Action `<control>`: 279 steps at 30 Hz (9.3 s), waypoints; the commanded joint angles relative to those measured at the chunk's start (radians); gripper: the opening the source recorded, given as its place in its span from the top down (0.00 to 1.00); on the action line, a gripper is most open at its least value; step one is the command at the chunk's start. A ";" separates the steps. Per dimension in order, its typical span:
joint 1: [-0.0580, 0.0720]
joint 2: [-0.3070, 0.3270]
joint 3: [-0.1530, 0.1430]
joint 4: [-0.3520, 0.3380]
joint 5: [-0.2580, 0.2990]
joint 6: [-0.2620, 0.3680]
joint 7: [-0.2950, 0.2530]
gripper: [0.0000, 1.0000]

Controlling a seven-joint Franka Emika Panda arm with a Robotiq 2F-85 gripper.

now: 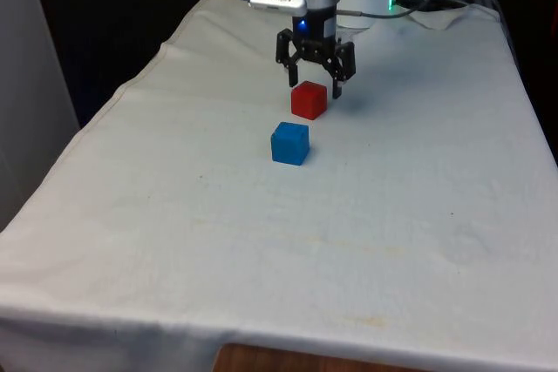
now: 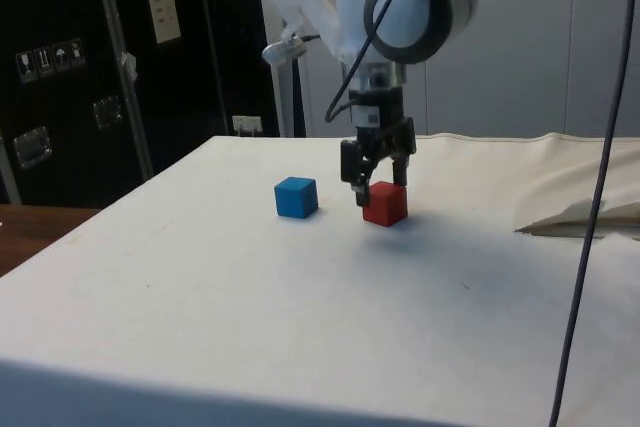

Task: Stack the two cubes.

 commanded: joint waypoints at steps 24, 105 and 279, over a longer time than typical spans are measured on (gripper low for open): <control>-0.003 0.055 0.001 0.013 0.030 0.038 -0.006 0.77; 0.000 -0.036 0.004 0.376 -0.074 -0.518 0.030 1.00; 0.014 -0.060 0.058 0.549 -0.165 -0.595 -0.039 0.00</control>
